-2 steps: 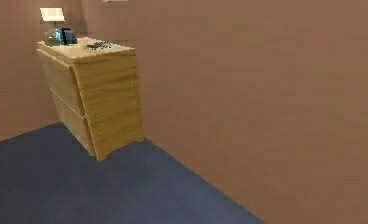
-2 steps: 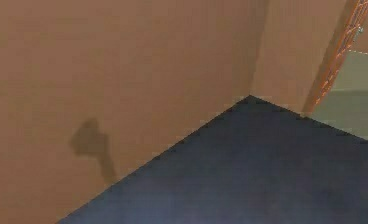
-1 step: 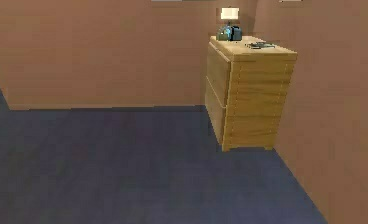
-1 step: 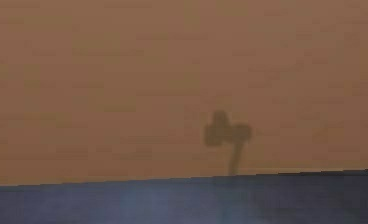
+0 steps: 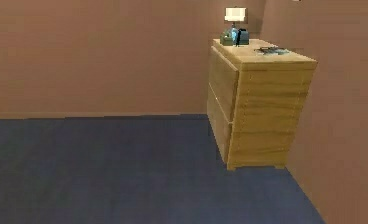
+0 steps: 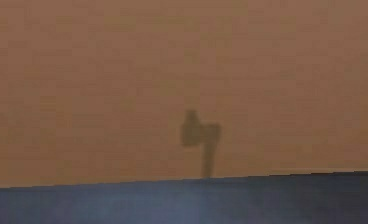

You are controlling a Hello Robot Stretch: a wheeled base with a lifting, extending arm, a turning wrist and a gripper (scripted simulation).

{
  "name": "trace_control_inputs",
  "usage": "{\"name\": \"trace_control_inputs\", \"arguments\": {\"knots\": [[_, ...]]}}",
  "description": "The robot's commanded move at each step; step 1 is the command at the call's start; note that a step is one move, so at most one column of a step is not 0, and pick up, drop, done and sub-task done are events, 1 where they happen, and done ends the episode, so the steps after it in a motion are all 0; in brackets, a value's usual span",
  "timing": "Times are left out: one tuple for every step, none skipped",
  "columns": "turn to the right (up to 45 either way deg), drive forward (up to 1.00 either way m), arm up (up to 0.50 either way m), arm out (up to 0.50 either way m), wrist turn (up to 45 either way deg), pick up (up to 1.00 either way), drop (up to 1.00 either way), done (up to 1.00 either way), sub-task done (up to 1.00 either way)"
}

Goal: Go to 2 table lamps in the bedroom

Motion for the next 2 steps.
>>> {"name": "trace_control_inputs", "arguments": {"knots": [[-9.0, 0.00, 0.00, 0.00, 0.0, 0.00, 0.00, 0.00, 0.00], [0.0, 1.00, 0.00, 0.00, 0.0, 0.00, 0.00, 0.00, 0.00]]}}
